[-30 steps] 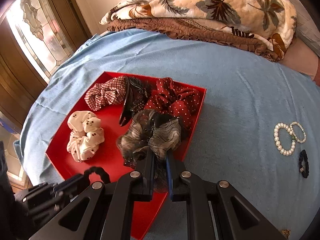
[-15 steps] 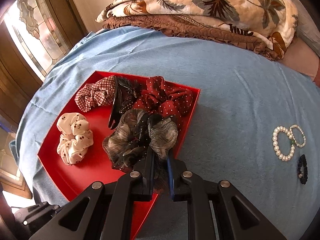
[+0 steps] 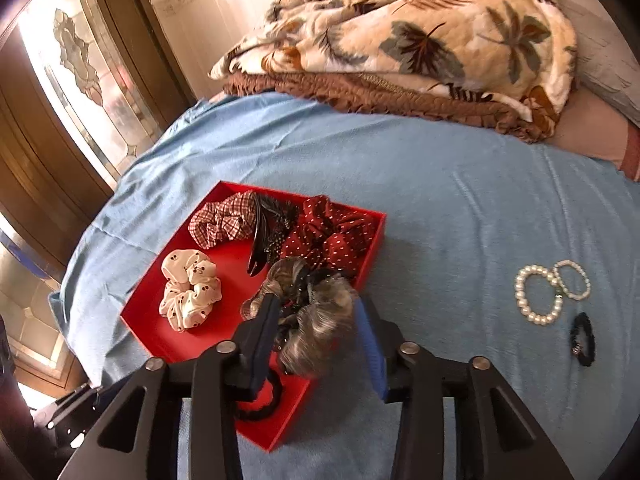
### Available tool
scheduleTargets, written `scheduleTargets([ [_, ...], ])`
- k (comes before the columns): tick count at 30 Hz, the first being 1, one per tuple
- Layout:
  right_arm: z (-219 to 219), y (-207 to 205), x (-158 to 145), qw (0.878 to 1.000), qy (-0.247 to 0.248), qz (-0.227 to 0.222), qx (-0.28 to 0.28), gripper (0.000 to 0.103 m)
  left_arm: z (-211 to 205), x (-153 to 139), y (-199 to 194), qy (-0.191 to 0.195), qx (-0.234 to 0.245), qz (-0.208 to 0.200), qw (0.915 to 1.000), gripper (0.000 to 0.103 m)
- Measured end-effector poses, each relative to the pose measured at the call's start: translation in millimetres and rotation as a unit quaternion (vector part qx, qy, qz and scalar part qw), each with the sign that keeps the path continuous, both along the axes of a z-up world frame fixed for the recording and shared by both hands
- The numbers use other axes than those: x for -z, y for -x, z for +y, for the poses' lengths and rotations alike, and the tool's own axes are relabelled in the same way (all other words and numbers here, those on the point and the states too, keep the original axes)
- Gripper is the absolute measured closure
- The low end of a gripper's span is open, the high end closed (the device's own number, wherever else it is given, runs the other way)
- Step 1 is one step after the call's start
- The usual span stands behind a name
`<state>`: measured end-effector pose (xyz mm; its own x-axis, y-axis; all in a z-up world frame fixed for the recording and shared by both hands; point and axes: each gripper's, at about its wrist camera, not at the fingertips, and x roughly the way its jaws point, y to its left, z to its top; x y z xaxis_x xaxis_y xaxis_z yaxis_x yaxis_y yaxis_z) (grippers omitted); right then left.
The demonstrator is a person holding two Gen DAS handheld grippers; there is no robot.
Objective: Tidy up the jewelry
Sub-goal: 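Lower both items into the red tray and open both tools, then grasp the large pearl bracelet with the left tool while the right grasps the gold beaded bracelet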
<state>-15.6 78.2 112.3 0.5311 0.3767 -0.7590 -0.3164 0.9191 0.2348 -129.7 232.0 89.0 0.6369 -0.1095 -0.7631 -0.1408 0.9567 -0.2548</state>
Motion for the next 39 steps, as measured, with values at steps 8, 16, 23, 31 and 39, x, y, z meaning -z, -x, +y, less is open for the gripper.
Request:
scheduleTargets([
  [8,-42,30,-9,1.000,0.000,-0.016,0.023,0.051,-18,-19,16,-0.048,-0.002,-0.014,0.9988,0.048],
  [16,-102,60,-8,0.998,0.010,-0.026,0.062,0.050,-41,-28,25,-0.080,0.007,-0.019,0.9966,0.043],
  [23,-179,87,2,0.991,0.028,-0.023,0.126,0.046,-65,-24,21,-0.091,0.027,-0.010,0.9954,0.042],
  [31,-243,94,26,0.982,0.022,0.010,0.186,0.046,-106,-19,9,-0.102,0.079,-0.002,0.9917,0.042],
  [39,-263,89,46,0.979,0.007,0.030,0.200,0.046,-159,-17,-29,-0.103,0.137,-0.004,0.9853,0.042],
])
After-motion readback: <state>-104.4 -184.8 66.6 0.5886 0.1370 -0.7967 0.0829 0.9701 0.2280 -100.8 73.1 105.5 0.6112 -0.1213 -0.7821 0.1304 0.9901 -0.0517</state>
